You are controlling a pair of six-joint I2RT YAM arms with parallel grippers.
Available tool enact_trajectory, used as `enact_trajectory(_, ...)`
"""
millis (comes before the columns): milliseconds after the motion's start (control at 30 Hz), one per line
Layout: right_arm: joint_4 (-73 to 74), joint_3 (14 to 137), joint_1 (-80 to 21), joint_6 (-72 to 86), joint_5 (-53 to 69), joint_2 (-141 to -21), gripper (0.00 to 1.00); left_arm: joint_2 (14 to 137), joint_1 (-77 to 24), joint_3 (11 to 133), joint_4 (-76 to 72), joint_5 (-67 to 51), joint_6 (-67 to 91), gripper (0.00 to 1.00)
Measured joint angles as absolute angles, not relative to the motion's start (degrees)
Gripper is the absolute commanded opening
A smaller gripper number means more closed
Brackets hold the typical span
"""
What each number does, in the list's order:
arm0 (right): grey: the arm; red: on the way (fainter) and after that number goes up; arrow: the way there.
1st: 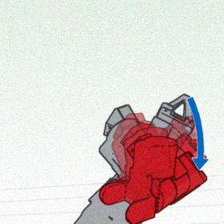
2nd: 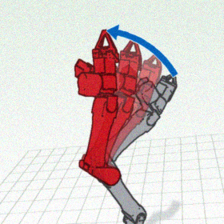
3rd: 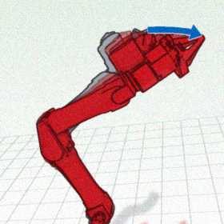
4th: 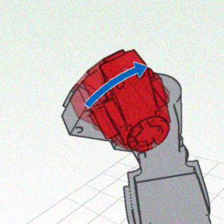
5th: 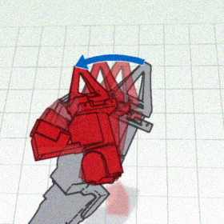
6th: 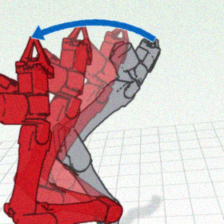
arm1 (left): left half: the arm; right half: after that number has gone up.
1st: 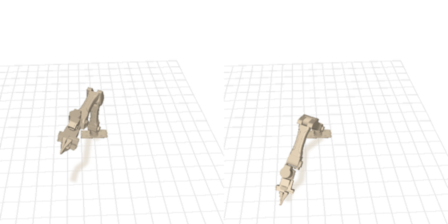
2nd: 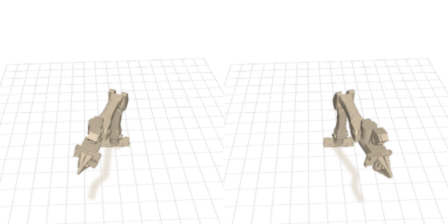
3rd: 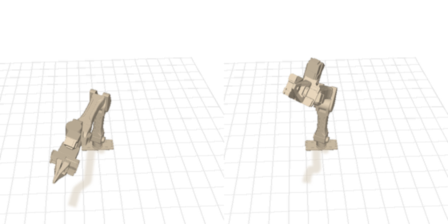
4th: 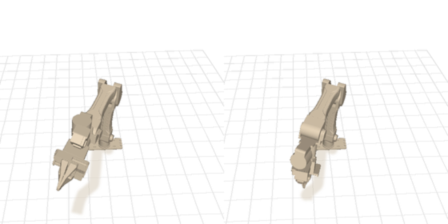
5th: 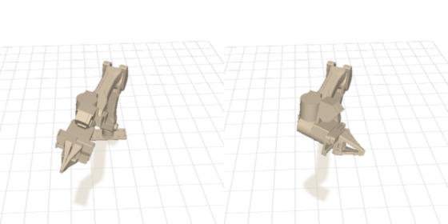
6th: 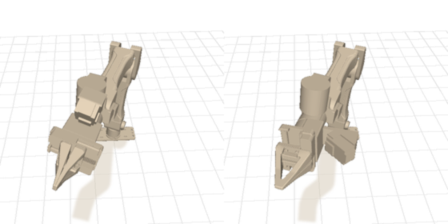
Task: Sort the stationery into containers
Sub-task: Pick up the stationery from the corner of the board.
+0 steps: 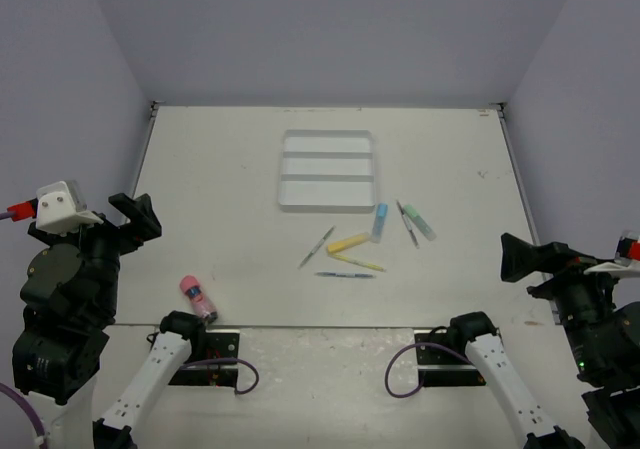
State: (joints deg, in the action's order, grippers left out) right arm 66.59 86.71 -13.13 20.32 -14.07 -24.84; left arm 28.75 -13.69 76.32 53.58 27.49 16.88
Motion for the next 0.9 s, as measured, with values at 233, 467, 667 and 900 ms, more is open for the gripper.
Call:
enact_trajectory(233,66.54,86.63,-13.13,20.32,-14.09,-24.67,0.99,28.75,-13.69,76.31,53.56,27.46,16.88,1.0)
enact_trajectory(467,61.37,81.37,-13.13,22.57,-6.07,-23.58,0.94,28.75,-13.7,76.25,53.31,26.14,16.92,1.0)
enact_trajectory(667,39.18,59.32,-16.87,32.44,15.56,-30.48,0.99,28.74,-13.69,72.63,50.32,24.47,17.32,1.0)
enact_trajectory(900,23.99,56.25,-49.91,40.22,6.17,-66.64,0.91,29.69,-13.7,62.63,45.26,23.07,17.55,1.0)
